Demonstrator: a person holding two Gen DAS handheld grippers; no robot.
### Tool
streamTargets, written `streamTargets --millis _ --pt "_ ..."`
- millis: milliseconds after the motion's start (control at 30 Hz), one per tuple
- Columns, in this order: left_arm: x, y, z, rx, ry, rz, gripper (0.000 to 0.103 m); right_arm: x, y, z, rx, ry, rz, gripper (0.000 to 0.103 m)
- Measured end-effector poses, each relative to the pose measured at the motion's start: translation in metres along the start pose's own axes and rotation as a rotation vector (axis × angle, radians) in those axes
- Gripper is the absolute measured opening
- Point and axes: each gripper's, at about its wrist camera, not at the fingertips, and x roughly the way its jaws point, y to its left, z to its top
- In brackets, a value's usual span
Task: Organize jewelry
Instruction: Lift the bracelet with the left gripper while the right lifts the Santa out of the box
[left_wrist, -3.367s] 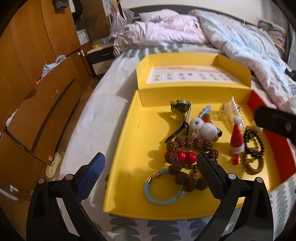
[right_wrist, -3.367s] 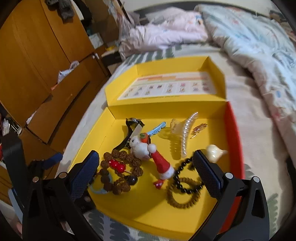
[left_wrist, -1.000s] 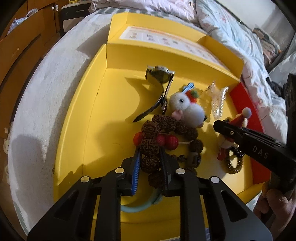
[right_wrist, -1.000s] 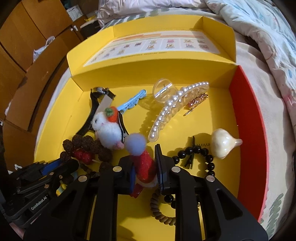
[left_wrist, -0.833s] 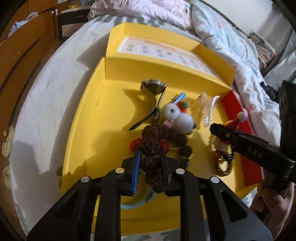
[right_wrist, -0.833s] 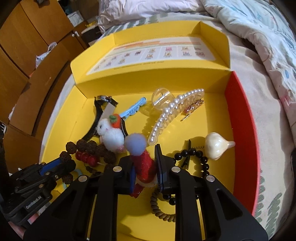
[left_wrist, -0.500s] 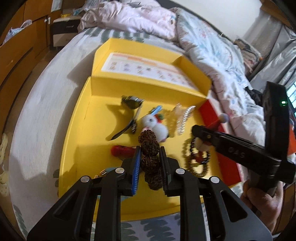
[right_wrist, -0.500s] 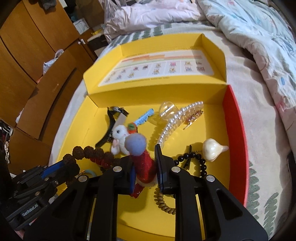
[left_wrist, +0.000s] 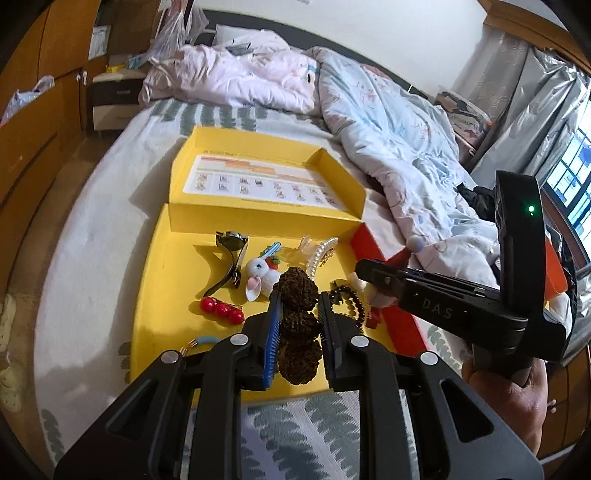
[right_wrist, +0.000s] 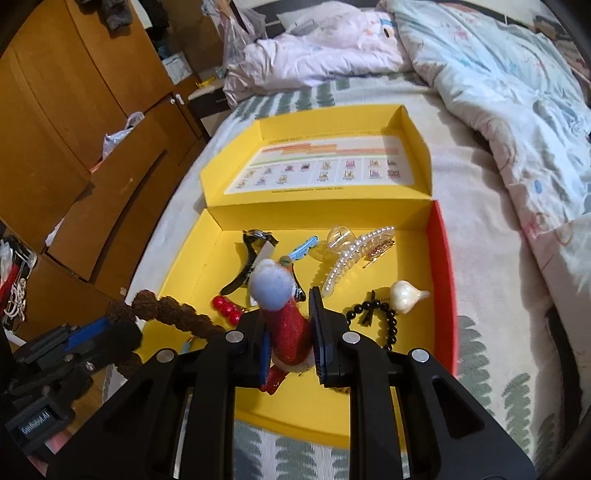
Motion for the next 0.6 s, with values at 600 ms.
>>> streamTargets --millis 600 --pt "-0.087 -0.019 -0.087 0.083 0.029 -0.045 0.02 -0.107 -0.053 -0.108 0.057 -0.006 -0.12 0.019"
